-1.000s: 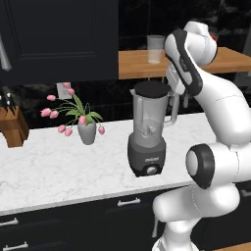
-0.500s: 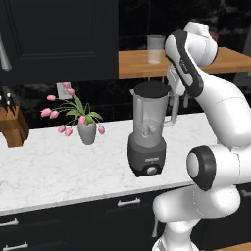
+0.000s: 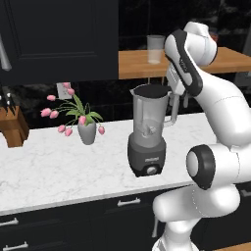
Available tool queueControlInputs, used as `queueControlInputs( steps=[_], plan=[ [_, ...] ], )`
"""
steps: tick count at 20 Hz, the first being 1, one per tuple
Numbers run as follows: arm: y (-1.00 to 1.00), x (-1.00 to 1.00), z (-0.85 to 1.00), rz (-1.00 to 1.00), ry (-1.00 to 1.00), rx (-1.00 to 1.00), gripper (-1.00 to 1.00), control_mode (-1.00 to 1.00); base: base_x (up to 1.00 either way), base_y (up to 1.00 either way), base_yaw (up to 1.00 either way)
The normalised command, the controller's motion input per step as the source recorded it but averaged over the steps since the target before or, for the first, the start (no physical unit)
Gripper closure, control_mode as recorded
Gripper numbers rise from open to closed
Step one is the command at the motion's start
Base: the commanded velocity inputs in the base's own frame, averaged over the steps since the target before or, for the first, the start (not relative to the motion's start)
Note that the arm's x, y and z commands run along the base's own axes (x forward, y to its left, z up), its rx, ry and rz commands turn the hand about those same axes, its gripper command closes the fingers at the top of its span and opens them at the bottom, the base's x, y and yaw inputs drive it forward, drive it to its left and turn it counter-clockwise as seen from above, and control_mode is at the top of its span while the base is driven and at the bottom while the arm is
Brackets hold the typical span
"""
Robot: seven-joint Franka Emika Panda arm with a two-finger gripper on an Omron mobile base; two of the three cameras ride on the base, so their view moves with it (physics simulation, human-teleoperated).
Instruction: Close the lid blender by securely placing the lid on top.
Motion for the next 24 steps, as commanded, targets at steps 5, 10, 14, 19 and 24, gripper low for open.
queueControlInputs(
  steps=[5,10,14,19,24],
  plan=[
    [0.00,-0.03,0.13,0.00,-0.01,0.00,-1.00,-1.00,0.00,0.00,0.00],
    [0.00,-0.36,0.21,0.00,-0.21,0.00,-1.00,-1.00,0.00,0.00,0.00],
    [0.00,-0.76,0.30,0.00,-0.37,0.00,-1.00,-1.00,0.00,0.00,0.00],
    [-0.26,-1.00,0.10,0.00,-0.52,0.00,-1.00,-1.00,0.00,0.00,0.00],
    [-0.46,-1.00,-0.01,0.00,-0.54,0.00,-1.00,-1.00,0.00,0.00,0.00]
  ],
)
